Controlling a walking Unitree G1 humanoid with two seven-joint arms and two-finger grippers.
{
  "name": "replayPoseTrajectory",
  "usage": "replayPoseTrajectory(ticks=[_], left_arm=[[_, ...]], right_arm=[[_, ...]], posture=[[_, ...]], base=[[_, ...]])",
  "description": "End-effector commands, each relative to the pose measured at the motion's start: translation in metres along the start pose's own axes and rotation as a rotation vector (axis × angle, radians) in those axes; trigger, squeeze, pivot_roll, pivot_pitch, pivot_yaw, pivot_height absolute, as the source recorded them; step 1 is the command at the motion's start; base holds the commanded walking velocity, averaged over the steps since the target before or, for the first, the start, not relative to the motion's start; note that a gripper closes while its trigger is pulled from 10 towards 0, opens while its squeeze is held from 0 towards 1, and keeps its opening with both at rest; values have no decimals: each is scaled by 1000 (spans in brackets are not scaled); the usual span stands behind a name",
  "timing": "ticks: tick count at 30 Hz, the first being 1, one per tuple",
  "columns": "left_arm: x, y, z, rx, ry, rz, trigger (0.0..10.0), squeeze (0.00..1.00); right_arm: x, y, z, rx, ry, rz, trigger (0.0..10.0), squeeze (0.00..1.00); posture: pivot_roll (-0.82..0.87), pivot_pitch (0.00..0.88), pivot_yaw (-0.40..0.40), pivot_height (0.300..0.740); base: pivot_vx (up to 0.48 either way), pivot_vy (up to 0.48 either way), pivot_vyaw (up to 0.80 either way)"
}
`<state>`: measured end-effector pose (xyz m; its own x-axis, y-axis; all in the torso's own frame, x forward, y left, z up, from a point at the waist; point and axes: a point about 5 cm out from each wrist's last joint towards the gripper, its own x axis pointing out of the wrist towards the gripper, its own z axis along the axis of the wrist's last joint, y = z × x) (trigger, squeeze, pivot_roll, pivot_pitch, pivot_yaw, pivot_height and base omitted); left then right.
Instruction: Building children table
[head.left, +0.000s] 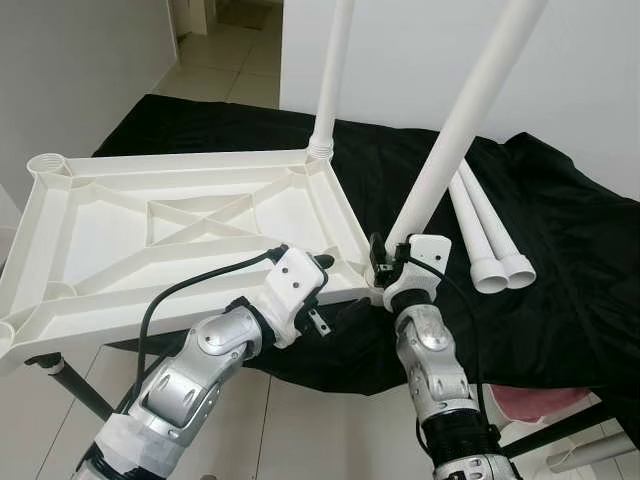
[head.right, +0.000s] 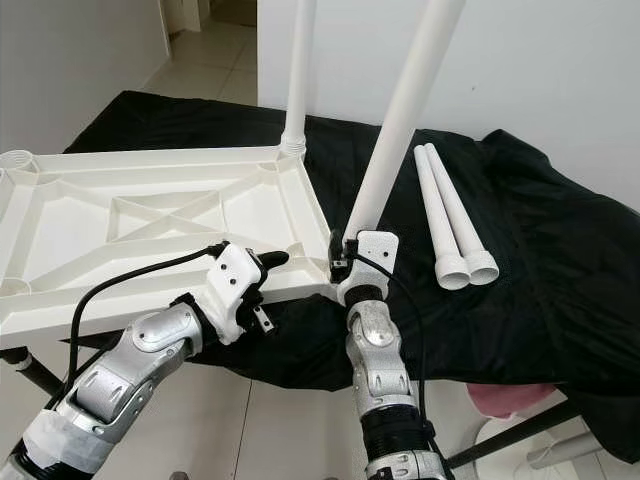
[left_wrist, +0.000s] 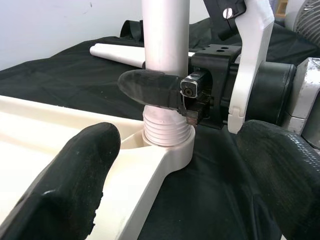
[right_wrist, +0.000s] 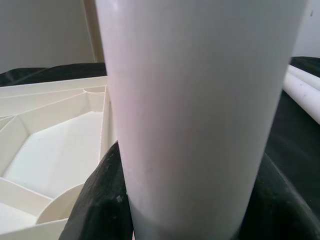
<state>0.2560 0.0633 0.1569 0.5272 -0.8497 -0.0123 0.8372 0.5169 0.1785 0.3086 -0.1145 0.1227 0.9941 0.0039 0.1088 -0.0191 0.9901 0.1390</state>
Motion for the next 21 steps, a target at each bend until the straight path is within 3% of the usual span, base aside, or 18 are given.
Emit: replayPoseTrajectory(ticks=[1, 2, 3, 4, 8, 16, 17, 18, 19, 21], left_arm=[[1, -3, -1, 13, 4, -62, 10000, 0], [1, -3, 0, 15, 4, -61, 10000, 0], [1, -3, 0, 15, 4, -61, 10000, 0], [1, -2, 0, 16, 5, -60, 10000, 0], [1, -2, -1, 17, 5, -59, 10000, 0], [2, -3, -1, 18, 6, -55, 10000, 0], [2, -3, -1, 18, 7, -55, 10000, 0], [2, -3, -1, 18, 7, -55, 10000, 0], [2, -3, -1, 17, 9, -55, 10000, 0], [2, -4, -2, 17, 9, -56, 10000, 0]], right_arm=[[-7, -11, -17, 12, 86, -63, 10000, 0], [-7, -11, -16, 19, 80, -67, 10000, 882], [-7, -11, -16, 19, 80, -67, 10000, 882], [-7, -11, -15, 25, 76, -70, 10000, 1000], [-7, -11, -13, 29, 64, -56, 10000, 1000], [-4, -16, -2, 3, 18, 150, 10000, 1000], [-3, -19, 1, -9, 8, 193, 10000, 608], [-3, -19, 1, -9, 8, 193, 10000, 608], [-1, -23, 3, -24, 0, 232, 10000, 0], [1, -25, 4, -33, -4, 252, 10000, 0]], posture=[[29, 0, -90, 740], [28, 0, -89, 740], [28, 0, -89, 740], [28, 0, -89, 740], [30, 0, -89, 740], [32, 0, -88, 740], [32, 0, -87, 740], [32, 0, -87, 740], [31, 0, -83, 740], [31, 0, -83, 740]], base=[[0, 0, 0], [0, 0, 0], [0, 0, 0], [0, 0, 0], [0, 0, 0], [0, 0, 0], [0, 0, 0], [0, 0, 0], [0, 0, 0], [0, 0, 0]])
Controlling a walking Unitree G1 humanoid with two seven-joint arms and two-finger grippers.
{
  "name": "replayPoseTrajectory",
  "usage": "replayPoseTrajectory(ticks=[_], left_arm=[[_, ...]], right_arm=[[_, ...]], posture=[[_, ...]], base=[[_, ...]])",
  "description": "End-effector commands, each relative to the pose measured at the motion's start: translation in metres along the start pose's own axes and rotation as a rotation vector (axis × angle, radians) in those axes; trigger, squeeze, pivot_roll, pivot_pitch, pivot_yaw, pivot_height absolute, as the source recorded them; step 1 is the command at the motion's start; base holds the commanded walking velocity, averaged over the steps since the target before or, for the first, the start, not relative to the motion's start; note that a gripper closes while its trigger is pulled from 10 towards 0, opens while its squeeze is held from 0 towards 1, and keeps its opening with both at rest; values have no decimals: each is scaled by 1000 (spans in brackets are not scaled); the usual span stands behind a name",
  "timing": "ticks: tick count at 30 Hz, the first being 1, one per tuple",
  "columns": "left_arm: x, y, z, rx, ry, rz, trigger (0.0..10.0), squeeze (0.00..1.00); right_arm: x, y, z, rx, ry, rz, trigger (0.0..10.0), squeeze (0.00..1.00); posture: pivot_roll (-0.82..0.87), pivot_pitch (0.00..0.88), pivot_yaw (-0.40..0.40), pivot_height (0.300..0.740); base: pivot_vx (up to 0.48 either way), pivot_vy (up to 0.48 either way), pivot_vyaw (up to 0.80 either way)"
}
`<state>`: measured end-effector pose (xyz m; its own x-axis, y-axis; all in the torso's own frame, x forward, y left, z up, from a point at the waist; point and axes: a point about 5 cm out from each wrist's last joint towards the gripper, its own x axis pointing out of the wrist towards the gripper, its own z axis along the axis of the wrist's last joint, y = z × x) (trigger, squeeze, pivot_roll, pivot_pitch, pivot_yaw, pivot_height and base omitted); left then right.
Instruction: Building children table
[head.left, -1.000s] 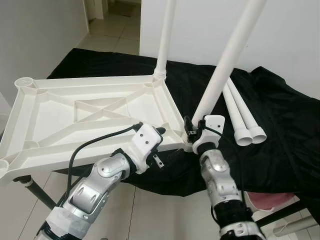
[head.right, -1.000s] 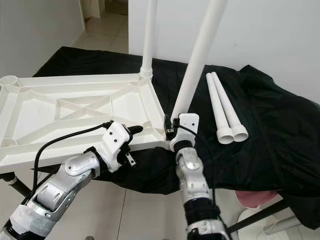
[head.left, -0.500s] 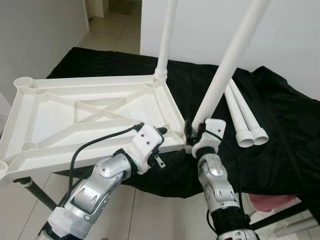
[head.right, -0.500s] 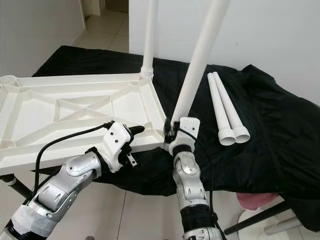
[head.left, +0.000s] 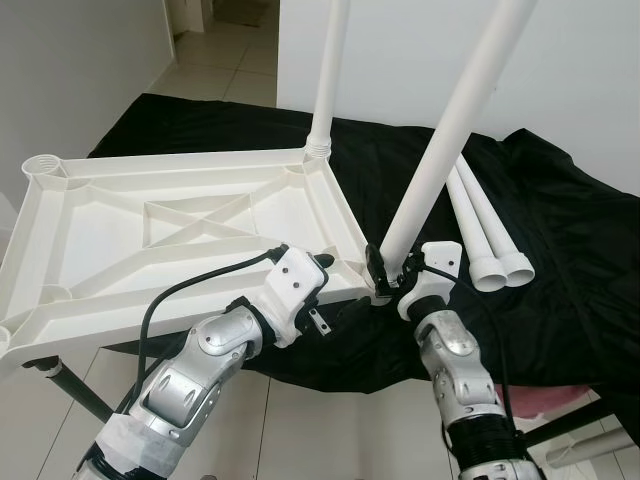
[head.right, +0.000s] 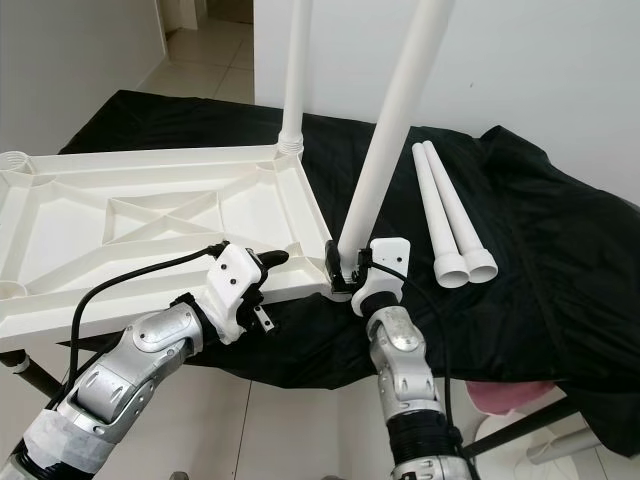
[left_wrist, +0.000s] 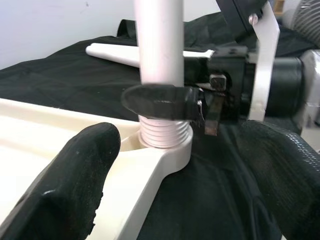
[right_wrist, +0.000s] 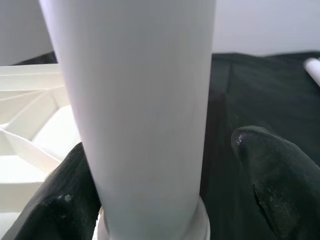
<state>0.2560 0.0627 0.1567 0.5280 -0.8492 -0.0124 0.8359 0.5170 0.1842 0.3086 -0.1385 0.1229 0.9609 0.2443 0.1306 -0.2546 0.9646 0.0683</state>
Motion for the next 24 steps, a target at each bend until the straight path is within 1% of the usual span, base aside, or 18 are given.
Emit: replayPoseTrajectory(ticks=[1, 2, 4, 5, 6, 7, 8, 9, 10, 11, 12, 13, 14, 15, 16, 20, 24], left_arm=[[1, -5, -2, 16, 14, -60, 10000, 0], [1, -5, -2, 16, 14, -60, 10000, 0], [1, -5, -3, 21, 21, -57, 10000, 0], [1, -5, -3, 21, 21, -57, 10000, 0], [1, -3, -3, 26, 22, -52, 10000, 0], [1, -3, -3, 26, 22, -52, 10000, 0], [1, -2, -3, 28, 22, -51, 10000, 0], [1, -2, -3, 28, 22, -51, 10000, 0], [1, -1, -2, 32, 23, -49, 10000, 0], [1, -1, -2, 32, 23, -49, 10000, 0], [1, 0, -2, 34, 23, -48, 10000, 0], [1, 0, -2, 34, 23, -48, 10000, 0], [1, 0, -2, 37, 23, -49, 10000, 0], [1, 1, -2, 38, 22, -49, 10000, 0], [1, 1, -1, 40, 22, -50, 10000, 0], [1, 1, -1, 44, 22, -49, 10000, 0], [0, 4, -1, 47, 24, -36, 10000, 0]], right_arm=[[3, -5, 3, -9, -13, 53, 10000, 0], [3, -5, 3, -9, -13, 53, 10000, 0], [7, -12, 7, -60, -18, 137, 10000, 0], [7, -12, 7, -60, -18, 137, 10000, 0], [11, -13, 9, -64, -1, 237, 10000, 0], [11, -13, 9, -64, -1, 237, 10000, 0], [13, -12, 9, -74, 6, 289, 10000, 0], [13, -12, 9, -74, 6, 289, 10000, 0], [16, -11, 10, -78, 12, 323, 10000, 0], [16, -11, 10, -78, 12, 323, 10000, 0], [18, -10, 9, -98, 24, 356, 10000, 0], [18, -10, 9, -98, 24, 356, 10000, 0], [20, -10, 7, -106, 44, 380, 9490, 0], [22, -11, 3, -116, 63, 393, 4941, 0], [22, -12, 0, -120, 81, 402, 0, 0], [21, -15, -5, -123, 99, 420, 0, 0], [20, -20, -5, -124, 104, 431, 0, 0]], posture=[[31, 0, -81, 740], [31, 0, -81, 740], [33, 0, -80, 740], [33, 0, -80, 740], [37, 0, -79, 740], [37, 0, -79, 740], [37, 0, -78, 740], [37, 0, -78, 740], [39, 0, -77, 740], [39, 0, -77, 740], [39, 0, -75, 740], [39, 0, -75, 740], [39, 0, -73, 740], [41, 0, -73, 740], [41, 0, -73, 740], [41, 0, -73, 740], [46, 0, -72, 740]], base=[[0, 0, 0], [0, 0, 0], [0, 0, 0], [0, 0, 0], [0, 0, 0], [0, 0, 0], [0, 0, 0], [0, 0, 0], [0, 0, 0], [0, 0, 0], [0, 0, 0], [0, 0, 0], [0, 0, 0], [0, 0, 0], [0, 0, 0], [0, 0, 0], [0, 0, 0]])
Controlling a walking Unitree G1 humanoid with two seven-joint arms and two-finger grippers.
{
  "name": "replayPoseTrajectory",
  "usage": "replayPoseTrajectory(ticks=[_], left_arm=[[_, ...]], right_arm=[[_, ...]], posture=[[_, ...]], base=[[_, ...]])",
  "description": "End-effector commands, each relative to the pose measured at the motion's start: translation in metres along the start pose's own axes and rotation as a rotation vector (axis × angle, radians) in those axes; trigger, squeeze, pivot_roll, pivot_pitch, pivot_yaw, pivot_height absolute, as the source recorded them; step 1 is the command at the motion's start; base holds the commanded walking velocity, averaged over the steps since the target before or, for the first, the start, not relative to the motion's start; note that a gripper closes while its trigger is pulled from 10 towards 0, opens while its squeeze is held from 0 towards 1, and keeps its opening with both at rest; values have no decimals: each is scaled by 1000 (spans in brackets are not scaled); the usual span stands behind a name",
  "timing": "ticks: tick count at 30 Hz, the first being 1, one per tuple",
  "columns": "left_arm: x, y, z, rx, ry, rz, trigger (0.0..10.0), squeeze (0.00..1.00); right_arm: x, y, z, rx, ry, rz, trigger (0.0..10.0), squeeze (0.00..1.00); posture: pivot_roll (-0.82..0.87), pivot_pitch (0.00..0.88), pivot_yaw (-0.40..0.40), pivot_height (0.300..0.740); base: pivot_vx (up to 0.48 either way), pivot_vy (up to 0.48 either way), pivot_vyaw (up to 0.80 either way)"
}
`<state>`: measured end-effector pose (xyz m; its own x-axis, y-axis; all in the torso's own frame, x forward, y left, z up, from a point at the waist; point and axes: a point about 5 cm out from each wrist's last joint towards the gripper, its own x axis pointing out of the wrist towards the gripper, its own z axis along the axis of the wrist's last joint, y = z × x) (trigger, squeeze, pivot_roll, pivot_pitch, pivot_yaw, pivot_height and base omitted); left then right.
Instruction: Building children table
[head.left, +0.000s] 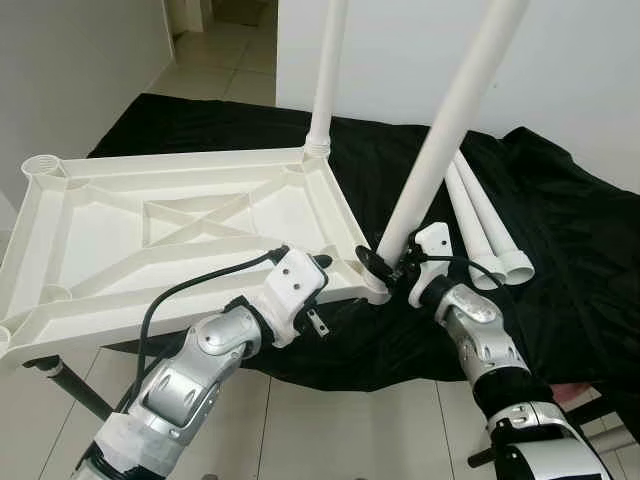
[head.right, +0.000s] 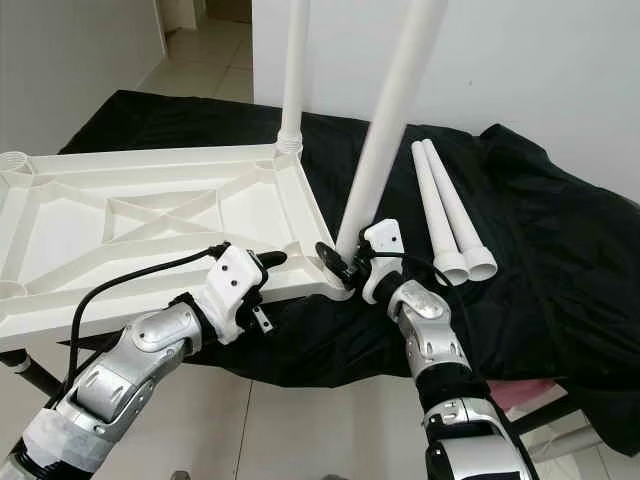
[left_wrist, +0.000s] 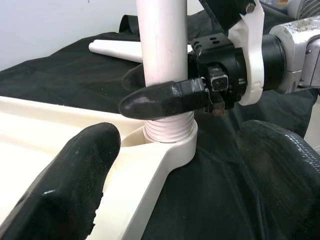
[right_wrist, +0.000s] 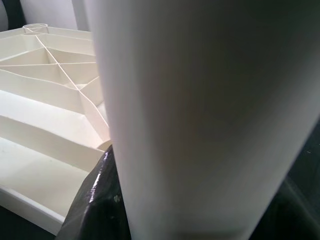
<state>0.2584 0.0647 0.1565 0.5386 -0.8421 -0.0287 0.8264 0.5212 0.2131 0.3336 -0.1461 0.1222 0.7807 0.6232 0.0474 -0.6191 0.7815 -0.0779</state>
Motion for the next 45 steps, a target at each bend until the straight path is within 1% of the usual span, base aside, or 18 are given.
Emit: replayPoseTrajectory(ticks=[1, 5, 6, 7, 12, 16, 17, 25, 27, 28, 30, 32, 34, 35, 37, 38, 40, 45], left_arm=[[1, 1, 0, 18, 5, -45, 10000, 0], [0, 1, 0, 20, 4, -46, 10000, 0], [1, 1, 0, 20, 3, -48, 10000, 0], [1, 0, 1, 20, 2, -50, 10000, 0], [2, 0, 1, 20, 2, -53, 10000, 0], [1, -1, 0, 18, 3, -53, 10000, 0], [1, -1, 0, 16, 3, -54, 10000, 0], [1, -2, 0, 12, 1, -54, 10000, 0], [1, -2, 0, 11, 2, -54, 10000, 0], [1, -2, 0, 11, 2, -54, 10000, 0], [1, -2, 0, 10, 2, -53, 10000, 0], [1, -2, 0, 10, 2, -53, 10000, 0], [1, -3, 0, 9, 0, -54, 10000, 0], [1, -3, 0, 9, 0, -54, 10000, 0], [2, -4, 0, 6, -3, -55, 10000, 0], [2, -4, 0, 6, -3, -55, 10000, 0], [3, -4, 0, 5, -3, -56, 10000, 0], [2, -4, 0, 6, -1, -59, 10000, 0]], right_arm=[[-5, -5, -4, -12, 26, 8, 0, 0], [-5, -6, -4, -2, 20, 17, 0, 0], [-6, -5, -4, 6, 18, 8, 5922, 0], [-6, -5, -4, 29, 7, -5, 10000, 0], [-4, -4, -4, 70, -12, -48, 10000, 0], [-1, -3, -5, 73, 9, -124, 10000, 0], [2, -1, -7, 77, 25, -172, 10000, 0], [6, 7, -5, 81, 29, -233, 10000, 0], [8, 9, -5, 115, 42, -347, 10000, 0], [8, 9, -5, 115, 42, -347, 10000, 0], [5, 12, -8, 122, 63, -468, 10000, 0], [4, 13, -9, 118, 72, -507, 10000, 0], [-4, 19, -14, 131, 96, -659, 10000, 0], [-4, 19, -14, 131, 96, -659, 10000, 0], [-10, 30, -15, 140, 97, -739, 10000, 0], [-10, 30, -15, 140, 97, -739, 10000, 0], [-11, 39, -14, 147, 93, -750, 10000, 0], [-13, 38, -11, 150, 90, -768, 10000, 0]], posture=[[46, 0, -72, 740], [45, 0, -70, 740], [43, 0, -68, 740], [42, 0, -68, 740], [41, 0, -68, 740], [40, 0, -69, 740], [39, 0, -69, 740], [35, 0, -68, 740], [34, 0, -71, 740], [34, 0, -71, 740], [31, 0, -73, 740], [31, 0, -73, 740], [27, 0, -77, 740], [27, 0, -77, 740], [26, 0, -77, 740], [26, 0, -77, 740], [26, 0, -76, 740], [26, 0, -76, 740]], base=[[0, 0, 0], [0, 0, 0], [0, 0, 0], [0, 0, 0], [0, 0, 0], [0, 0, 0], [0, 0, 0], [0, 0, 0], [0, 0, 0], [0, 0, 0], [0, 0, 0], [0, 0, 0], [0, 0, 0], [0, 0, 0], [0, 0, 0], [0, 0, 0], [0, 0, 0], [0, 0, 0]])
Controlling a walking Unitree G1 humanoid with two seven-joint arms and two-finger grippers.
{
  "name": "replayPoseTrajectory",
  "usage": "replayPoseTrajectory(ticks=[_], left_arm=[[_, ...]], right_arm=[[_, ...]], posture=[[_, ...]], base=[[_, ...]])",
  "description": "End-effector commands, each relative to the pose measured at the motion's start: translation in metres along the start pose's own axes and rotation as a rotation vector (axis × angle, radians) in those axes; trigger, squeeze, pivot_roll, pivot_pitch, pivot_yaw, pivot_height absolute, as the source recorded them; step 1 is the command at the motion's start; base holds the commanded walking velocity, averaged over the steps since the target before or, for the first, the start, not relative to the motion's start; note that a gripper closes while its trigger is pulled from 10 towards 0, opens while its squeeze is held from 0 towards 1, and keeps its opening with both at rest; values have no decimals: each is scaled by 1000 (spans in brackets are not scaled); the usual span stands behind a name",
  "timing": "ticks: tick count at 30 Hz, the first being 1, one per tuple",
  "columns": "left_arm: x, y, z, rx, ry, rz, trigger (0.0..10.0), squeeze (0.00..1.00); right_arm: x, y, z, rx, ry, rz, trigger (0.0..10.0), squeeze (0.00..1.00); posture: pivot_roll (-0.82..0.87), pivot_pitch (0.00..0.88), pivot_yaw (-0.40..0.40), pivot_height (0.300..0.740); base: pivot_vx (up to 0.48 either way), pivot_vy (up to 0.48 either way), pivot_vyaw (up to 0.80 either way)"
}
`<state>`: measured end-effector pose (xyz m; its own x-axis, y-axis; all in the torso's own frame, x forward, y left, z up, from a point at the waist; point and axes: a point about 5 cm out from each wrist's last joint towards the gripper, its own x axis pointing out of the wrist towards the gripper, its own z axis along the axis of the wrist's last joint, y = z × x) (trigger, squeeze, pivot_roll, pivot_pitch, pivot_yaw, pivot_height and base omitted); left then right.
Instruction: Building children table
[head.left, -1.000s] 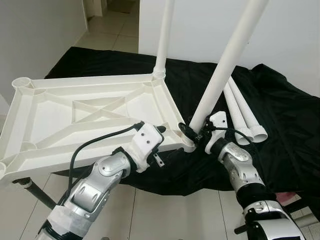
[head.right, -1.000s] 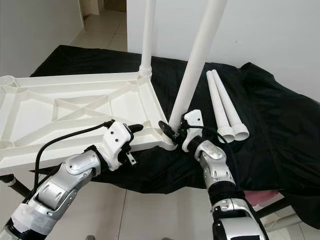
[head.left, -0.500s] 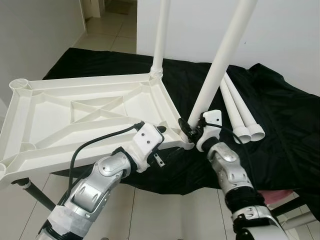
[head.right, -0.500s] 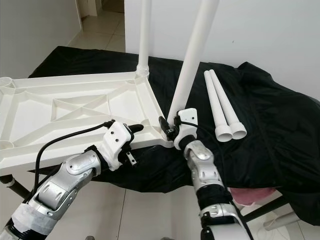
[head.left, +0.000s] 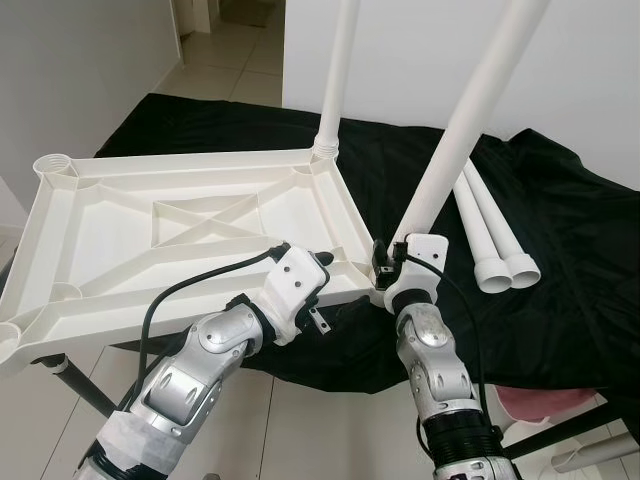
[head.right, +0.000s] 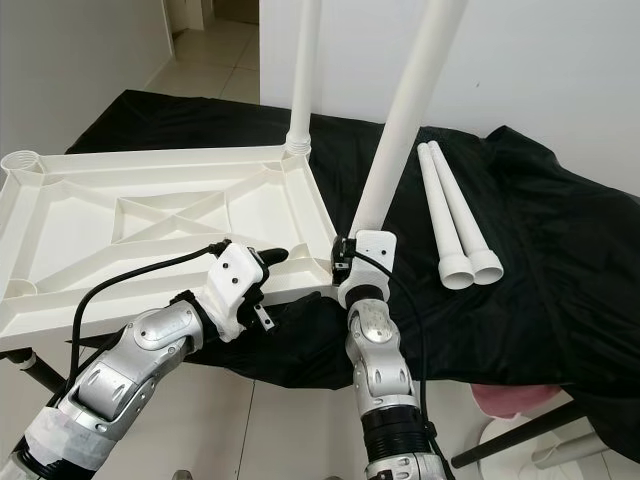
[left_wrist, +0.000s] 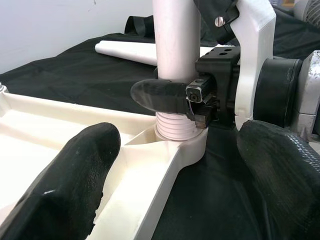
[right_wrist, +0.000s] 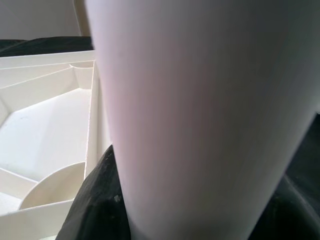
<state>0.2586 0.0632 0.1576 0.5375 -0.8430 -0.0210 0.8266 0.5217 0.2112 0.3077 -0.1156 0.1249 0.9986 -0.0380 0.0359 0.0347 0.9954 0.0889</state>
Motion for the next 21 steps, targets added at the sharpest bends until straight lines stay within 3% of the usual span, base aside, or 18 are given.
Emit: replayPoseTrajectory(ticks=[1, 4, 5, 7, 8, 13, 20, 21], left_arm=[[1, -4, -2, 8, 6, -59, 10000, 0], [1, -3, -1, 9, 7, -61, 10000, 0], [1, -3, -1, 8, 8, -60, 10000, 0], [1, -3, -1, 8, 8, -60, 10000, 0], [2, -3, -1, 9, 7, -59, 10000, 0], [2, -3, -1, 10, 6, -55, 10000, 0], [2, -3, -1, 13, 11, -52, 10000, 0], [2, -3, -1, 12, 12, -54, 10000, 0]], right_arm=[[-7, -11, -17, -9, 79, -62, 10000, 0], [-6, -14, -15, -19, 74, -84, 10000, 0], [-6, -14, -14, -23, 71, -86, 10000, 416], [-6, -14, -14, -23, 71, -86, 10000, 416], [-6, -13, -13, -8, 52, -57, 10000, 1000], [-4, -16, -9, 18, 6, -7, 10000, 1000], [3, -27, -3, 50, -27, 160, 10000, 1000], [5, -28, -3, 39, -26, 226, 10000, 0]], posture=[[26, 0, -76, 740], [21, 0, -71, 740], [22, 0, -72, 740], [22, 0, -72, 740], [26, 0, -74, 740], [28, 0, -74, 740], [29, 0, -75, 740], [29, 0, -71, 740]], base=[[0, 0, 0], [0, 0, 0], [0, 0, 0], [0, 0, 0], [0, 0, 0], [0, 0, 0], [0, 0, 0], [0, 0, 0]])
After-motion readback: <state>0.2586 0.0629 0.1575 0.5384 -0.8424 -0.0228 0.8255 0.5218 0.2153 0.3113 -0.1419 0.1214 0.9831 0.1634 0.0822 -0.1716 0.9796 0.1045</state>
